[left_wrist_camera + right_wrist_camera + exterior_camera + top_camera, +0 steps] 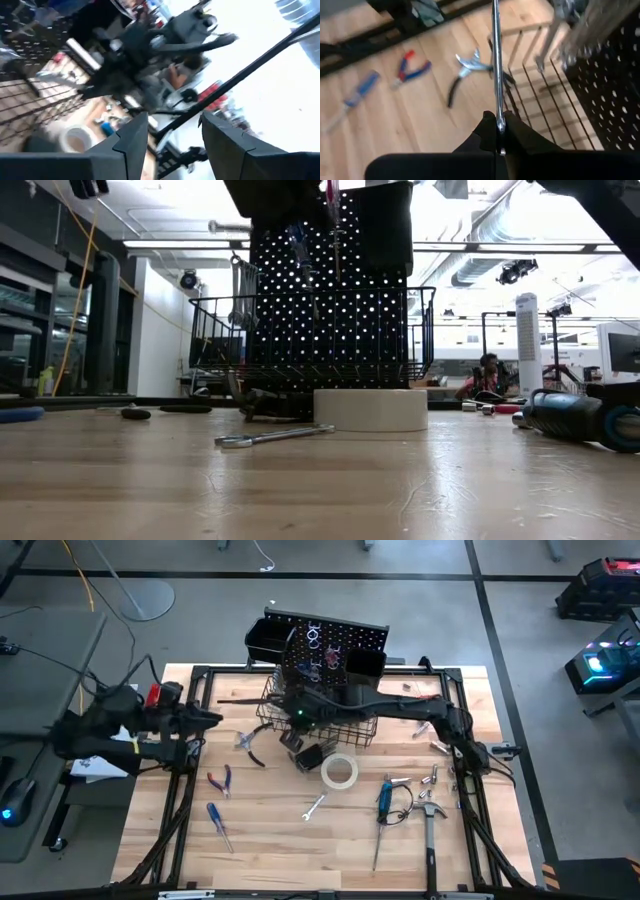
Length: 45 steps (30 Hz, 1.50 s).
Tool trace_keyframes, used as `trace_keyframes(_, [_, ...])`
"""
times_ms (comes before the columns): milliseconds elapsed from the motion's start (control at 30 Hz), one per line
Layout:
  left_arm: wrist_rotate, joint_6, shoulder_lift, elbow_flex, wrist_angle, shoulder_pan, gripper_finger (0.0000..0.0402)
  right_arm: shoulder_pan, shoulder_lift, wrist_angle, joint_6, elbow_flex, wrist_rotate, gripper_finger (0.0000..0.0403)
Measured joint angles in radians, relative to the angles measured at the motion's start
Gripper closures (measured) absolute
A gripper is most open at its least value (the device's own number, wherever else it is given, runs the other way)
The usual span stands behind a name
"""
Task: Hang tools onto peg board
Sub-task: Hang the wrench on the peg board
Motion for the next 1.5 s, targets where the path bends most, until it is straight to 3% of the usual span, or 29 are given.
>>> trace_keyframes(267, [-0.069, 0.019, -0.045, -0.055, 0.058, -0.016, 0.0232, -0.019, 0.001, -0.087, 0.010, -0.001, 0.034, 0.0403])
trace_keyframes(1300, [-0.104, 0.039, -0.044, -0.055, 0.046, -0.015, 0.0232, -0.080, -0.001, -0.078, 0.040, -0.001, 0.049, 0.0402])
trace_keyframes(1500, [-0.105, 0.039, -0.044, -0.055, 0.046, -0.015, 0.0232, -0.084, -0.001, -0.082, 0.022, -0.001, 0.088, 0.0364])
